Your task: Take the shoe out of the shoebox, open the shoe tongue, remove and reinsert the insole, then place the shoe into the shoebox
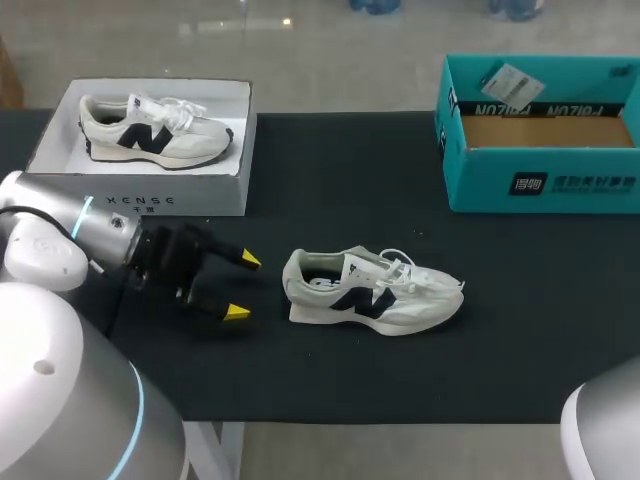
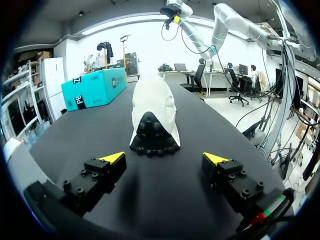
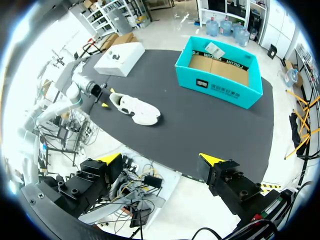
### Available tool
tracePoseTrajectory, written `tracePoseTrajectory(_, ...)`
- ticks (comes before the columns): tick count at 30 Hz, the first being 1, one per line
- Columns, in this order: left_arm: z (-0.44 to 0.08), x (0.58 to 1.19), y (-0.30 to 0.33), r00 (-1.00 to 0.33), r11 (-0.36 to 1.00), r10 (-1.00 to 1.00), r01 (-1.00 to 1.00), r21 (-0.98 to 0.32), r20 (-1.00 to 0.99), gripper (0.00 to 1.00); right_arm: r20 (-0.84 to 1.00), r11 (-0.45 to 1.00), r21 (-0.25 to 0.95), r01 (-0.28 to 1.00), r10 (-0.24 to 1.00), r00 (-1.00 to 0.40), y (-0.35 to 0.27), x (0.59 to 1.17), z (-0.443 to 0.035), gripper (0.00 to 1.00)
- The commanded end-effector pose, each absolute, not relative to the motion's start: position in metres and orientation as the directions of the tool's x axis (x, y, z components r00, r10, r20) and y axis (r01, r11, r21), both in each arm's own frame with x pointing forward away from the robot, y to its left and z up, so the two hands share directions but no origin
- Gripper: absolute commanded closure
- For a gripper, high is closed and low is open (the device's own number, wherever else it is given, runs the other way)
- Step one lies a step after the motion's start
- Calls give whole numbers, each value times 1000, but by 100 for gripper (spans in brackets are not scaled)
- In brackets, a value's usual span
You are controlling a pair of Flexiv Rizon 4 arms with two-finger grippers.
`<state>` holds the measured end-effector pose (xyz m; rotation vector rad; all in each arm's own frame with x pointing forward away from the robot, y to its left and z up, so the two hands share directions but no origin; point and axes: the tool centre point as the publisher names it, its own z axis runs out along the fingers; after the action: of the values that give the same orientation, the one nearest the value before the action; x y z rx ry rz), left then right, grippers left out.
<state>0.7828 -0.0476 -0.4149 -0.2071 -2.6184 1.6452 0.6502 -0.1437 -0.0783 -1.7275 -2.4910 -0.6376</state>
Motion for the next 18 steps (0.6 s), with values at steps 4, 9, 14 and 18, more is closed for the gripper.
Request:
tracePoseTrajectory(4, -422, 789, -58, -984, 378, 175, 98, -921, -33, 0, 266, 296, 297, 908, 888, -376, -143, 653, -76, 0)
tracePoseTrajectory(9, -423, 790, -60, -982, 337, 184, 101, -936, -39, 0, 266, 296, 297, 908, 888, -376, -143, 653, -76, 0)
tracePoseTrajectory(14, -424, 786, -64, -980, 330, 193, 108, -938, -45, 0, 266, 296, 297, 908, 888, -376, -143, 653, -76, 0)
tracePoseTrajectory(18, -425, 785, -70, -980, 317, 195, 100, -943, -38, 0, 266, 296, 297, 908, 888, -376, -143, 653, -76, 0)
